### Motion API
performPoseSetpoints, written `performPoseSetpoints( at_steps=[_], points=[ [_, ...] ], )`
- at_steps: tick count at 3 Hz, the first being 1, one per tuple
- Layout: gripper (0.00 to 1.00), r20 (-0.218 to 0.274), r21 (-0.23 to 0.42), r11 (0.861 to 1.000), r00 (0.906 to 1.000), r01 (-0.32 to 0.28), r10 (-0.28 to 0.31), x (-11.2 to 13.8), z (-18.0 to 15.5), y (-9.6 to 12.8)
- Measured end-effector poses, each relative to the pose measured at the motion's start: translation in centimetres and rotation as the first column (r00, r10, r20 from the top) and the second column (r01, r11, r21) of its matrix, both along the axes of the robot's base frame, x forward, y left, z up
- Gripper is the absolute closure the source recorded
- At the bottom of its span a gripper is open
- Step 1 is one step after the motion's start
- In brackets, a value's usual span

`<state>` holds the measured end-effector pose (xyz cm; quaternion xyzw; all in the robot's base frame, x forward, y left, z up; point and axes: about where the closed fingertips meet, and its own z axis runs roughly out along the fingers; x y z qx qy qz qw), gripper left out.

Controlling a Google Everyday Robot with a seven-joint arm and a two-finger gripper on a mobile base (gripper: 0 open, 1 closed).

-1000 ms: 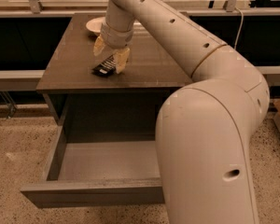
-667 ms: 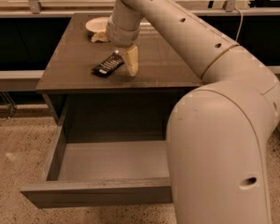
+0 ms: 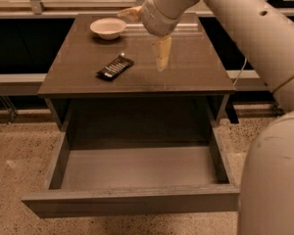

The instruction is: Pick rxbar chocolate from top drawer and place on counter

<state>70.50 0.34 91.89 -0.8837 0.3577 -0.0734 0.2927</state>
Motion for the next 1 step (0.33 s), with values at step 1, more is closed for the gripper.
performPoseSetpoints(
  at_steps=[1],
  points=[
    [0.0,0.002,0.006,1.0,0.9999,0.017,-0.017,-0.06,0.15,-1.12]
  ],
)
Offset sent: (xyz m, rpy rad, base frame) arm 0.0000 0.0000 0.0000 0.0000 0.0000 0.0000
